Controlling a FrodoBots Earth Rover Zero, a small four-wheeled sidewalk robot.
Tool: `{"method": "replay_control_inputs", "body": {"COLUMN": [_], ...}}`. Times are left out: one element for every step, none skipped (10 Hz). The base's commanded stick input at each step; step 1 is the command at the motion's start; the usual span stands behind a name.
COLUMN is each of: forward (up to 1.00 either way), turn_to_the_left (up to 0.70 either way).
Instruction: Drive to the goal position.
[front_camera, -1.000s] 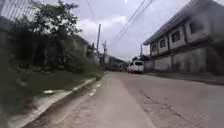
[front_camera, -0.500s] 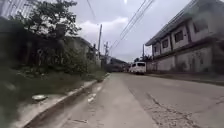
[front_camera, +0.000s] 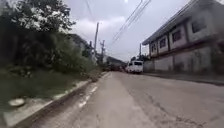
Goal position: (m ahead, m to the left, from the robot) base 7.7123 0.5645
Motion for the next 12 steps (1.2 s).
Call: {"method": "replay_control_inputs", "body": {"forward": [0.70, 0.70, 0.70, 0.70, 0.70, 0.70, 0.70, 0.70, 0.70, 0.70, 0.70, 0.70], "turn_to_the_left": [0.00, -0.13, -0.28, -0.34, -0.25, -0.04, 0.00, 0.00, 0.00, 0.00, 0.00, 0.00]}}
